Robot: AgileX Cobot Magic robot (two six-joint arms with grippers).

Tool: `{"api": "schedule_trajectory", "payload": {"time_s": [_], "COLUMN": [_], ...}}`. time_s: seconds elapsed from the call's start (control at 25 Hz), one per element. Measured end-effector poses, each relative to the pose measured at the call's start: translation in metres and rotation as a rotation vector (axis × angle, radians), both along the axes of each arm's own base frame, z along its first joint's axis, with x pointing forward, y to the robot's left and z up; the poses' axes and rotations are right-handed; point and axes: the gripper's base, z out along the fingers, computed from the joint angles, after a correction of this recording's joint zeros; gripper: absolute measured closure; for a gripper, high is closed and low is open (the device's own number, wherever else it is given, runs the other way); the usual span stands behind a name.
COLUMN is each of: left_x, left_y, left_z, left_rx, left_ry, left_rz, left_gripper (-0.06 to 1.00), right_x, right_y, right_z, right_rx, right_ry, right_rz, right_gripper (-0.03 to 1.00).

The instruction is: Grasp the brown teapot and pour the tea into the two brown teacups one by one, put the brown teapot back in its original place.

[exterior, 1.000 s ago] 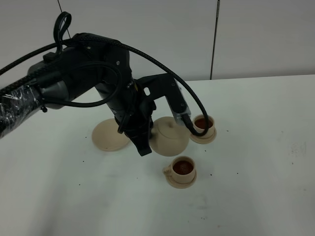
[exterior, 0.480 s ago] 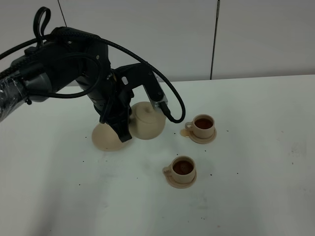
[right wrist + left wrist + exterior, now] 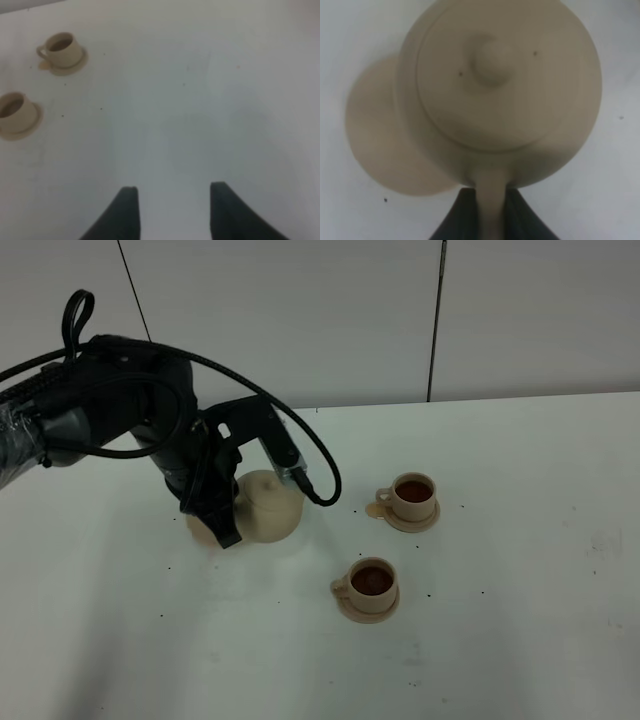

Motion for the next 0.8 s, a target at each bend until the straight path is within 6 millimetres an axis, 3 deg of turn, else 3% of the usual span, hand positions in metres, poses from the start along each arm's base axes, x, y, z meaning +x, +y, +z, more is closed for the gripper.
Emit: {"api": "schedule_trajectory", "payload": {"time_s": [0.32,0.68,0.8], "left_x": [0.012,0.026,0.029], "left_y": [0.027,0.072,0.076], "left_z": [-0.007,-0.006,-0.009], "left_rx": [0.0,-0.05,-0.068], "left_ry": [-0.063,-0.09,-0.097], "left_rz": [-0.015,-0.008,-0.006], "left_gripper": [0.78,0.78,0.78], "right_x": [0.0,0.0,0.0], "right_y": [0.0,0.0,0.0], "right_z": [0.0,0.0,0.0], "right_rx": [0.0,0.0,0.0], "right_ry": [0.0,0.0,0.0], "right_rz": [0.0,0.0,0.0], "right_gripper": [0.64,0.64,0.64]}}
